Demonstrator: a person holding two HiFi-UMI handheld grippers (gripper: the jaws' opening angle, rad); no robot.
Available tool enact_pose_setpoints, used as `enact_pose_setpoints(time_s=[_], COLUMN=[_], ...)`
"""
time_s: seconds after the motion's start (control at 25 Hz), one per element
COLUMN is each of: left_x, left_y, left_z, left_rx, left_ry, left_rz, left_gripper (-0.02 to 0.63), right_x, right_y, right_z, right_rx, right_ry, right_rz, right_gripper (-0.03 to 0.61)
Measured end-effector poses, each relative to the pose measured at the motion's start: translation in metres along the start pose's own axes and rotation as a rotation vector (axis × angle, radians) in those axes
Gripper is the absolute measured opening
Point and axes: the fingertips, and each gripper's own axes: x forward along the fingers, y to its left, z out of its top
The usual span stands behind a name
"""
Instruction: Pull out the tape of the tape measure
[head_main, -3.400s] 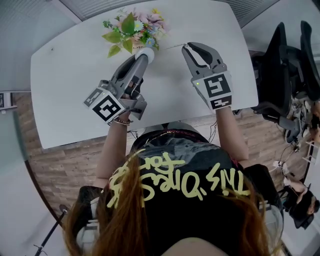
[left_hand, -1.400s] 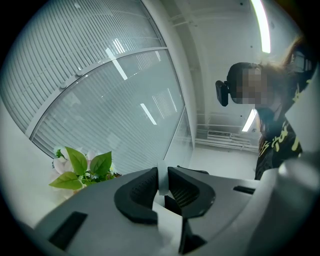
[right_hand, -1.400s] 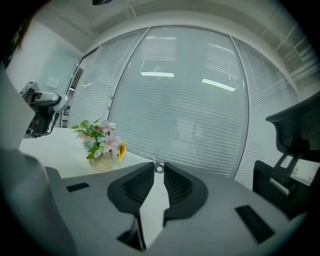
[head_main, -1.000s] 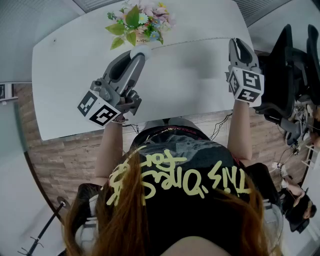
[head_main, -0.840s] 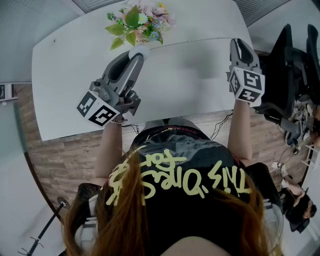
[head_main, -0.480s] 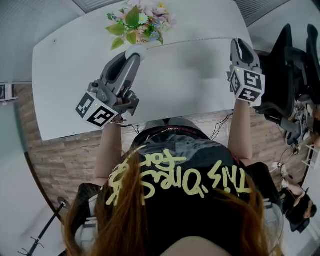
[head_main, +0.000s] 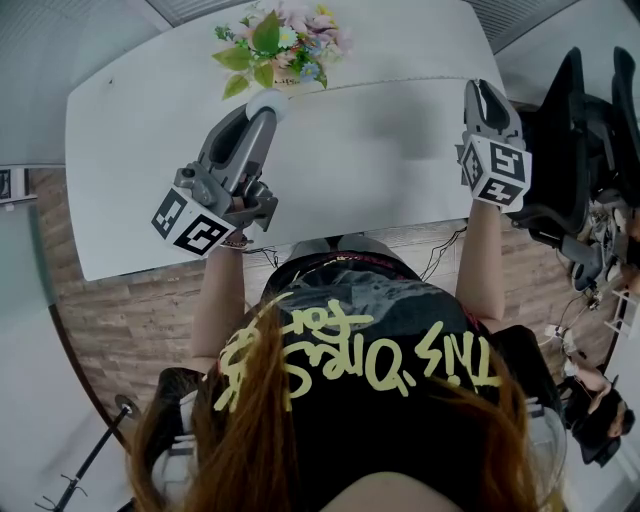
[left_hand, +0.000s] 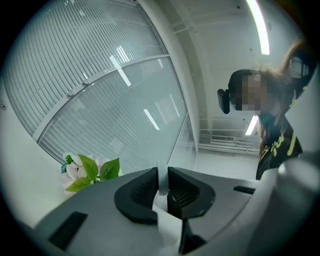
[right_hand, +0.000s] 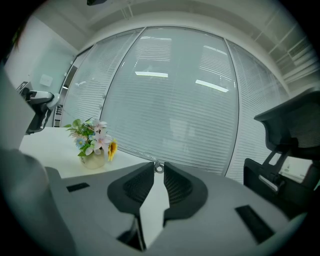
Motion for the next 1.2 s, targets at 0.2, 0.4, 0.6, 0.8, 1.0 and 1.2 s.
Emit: enact_pose_setpoints(time_s=[0.2, 0.4, 0.6, 0.8, 1.0, 1.2], left_x=[-0.003, -0.006, -0.009, -0.012, -0.011, -0.011], left_y=[-0.002, -0.008, -0.011, -0.014, -0.019, -0.021], left_z=[0.003, 0.005, 0.010, 0.011, 0.012, 0.012], left_rx=[0.007, 0.030, 0.043, 0.059, 0.069, 0.080], left_ry=[-0.006, -0.015, -0.040, -0.045, -0.054, -0.055], left_rz=[0.000, -0.030, -0.047, -0.060, -0.099, -0.108], left_gripper=[0.060, 0.060, 0.060, 0.061, 0.061, 0.061], right_x=[-0.002, -0.005, -0.008, -0.012, -0.012, -0.012], right_y=[-0.001, -0.003, -0.013, -0.024, -0.030, -0.035], right_z=[-0.001, 0.001, -0.001, -0.003, -0.004, -0.005], right_rx=[-0.004, -0.005, 0.010, 0.020, 0.030, 0.029], right_ry=[0.003, -0.005, -0.006, -0.009, -0.010, -0.011], right_rz=[-0.006, -0.016, -0.043, -0.068, -0.081, -0.092], right_gripper=[0.064, 0.064, 0.064, 0.064, 0.064, 0.064])
